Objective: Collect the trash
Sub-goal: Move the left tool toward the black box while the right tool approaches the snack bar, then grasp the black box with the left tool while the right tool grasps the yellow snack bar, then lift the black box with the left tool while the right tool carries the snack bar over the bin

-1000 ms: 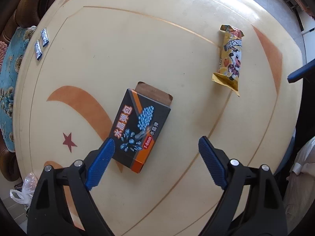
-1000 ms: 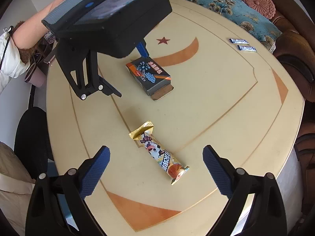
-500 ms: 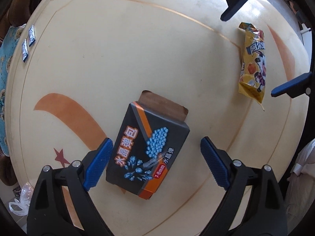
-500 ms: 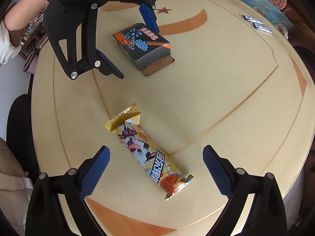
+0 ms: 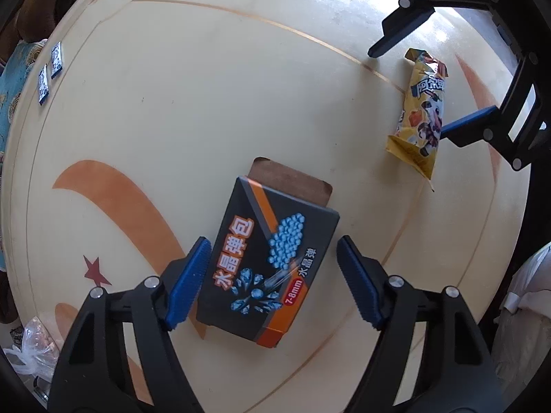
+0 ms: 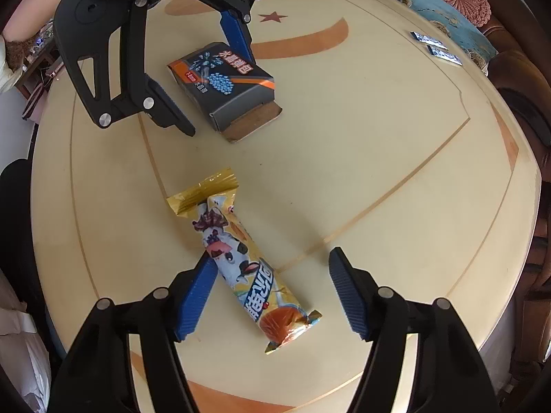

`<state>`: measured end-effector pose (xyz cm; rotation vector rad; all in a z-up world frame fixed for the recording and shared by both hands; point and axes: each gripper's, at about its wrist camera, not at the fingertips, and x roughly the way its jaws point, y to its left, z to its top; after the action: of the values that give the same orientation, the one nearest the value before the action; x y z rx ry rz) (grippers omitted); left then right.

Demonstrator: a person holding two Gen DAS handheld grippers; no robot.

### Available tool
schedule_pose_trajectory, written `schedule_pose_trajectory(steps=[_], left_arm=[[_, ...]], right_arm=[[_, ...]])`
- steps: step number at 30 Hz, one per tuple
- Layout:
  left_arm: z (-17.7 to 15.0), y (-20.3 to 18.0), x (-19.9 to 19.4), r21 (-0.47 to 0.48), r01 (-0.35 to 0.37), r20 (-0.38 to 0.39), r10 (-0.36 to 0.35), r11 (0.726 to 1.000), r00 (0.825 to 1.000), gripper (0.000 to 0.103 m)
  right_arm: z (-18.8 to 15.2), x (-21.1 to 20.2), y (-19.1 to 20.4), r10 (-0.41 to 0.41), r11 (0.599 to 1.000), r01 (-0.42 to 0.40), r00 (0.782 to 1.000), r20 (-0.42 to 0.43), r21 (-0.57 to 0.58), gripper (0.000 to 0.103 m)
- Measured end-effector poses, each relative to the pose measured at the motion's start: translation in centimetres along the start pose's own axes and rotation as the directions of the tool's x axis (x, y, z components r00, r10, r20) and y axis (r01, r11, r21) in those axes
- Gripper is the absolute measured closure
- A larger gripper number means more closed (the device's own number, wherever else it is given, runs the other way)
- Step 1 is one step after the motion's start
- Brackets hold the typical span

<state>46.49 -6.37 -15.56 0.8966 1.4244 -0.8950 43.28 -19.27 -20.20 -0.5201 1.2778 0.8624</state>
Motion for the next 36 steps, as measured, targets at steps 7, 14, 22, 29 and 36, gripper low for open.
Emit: schedule_pose_trajectory(steps=[7,14,22,29,36], left_arm=[[-1.8,0.4,-0.4,-0.066,-0.001,-0.008,0.0,0.998,1.0,0.046],[-4.6,0.8,-0.7,-0.313,-0.028,0.029,0.039,0.949,0.999,0.047],[-7.9,-0.4,-3.3,-0.454,-0.088,0.034,0.116,0.887,0.993,0.047],[-8.7,-4.5,-9.9,-0.551,-0.088,0.09,0.164,0.83,0.982,0.047],[-10.3,-9.4,-15.0,-0.6,-0.084,0.179,0.236,0.796,0.955,0.047]], right_arm=[[-0.4,-0.8,-0.3,-0.066,0.974,0.063,0.998,0.005,0.216,0.071],[-1.1,-1.7,-0.1,-0.093,0.901,0.085,0.996,-0.002,0.425,0.084],[-1.3,-4.3,1.1,-0.133,0.864,0.123,0.991,-0.016,0.487,0.086],[-1.3,-10.5,4.1,-0.194,0.861,0.149,0.98,0.043,0.485,0.086],[-1.8,-17.3,9.1,-0.248,0.864,0.172,0.963,0.104,0.474,0.086]])
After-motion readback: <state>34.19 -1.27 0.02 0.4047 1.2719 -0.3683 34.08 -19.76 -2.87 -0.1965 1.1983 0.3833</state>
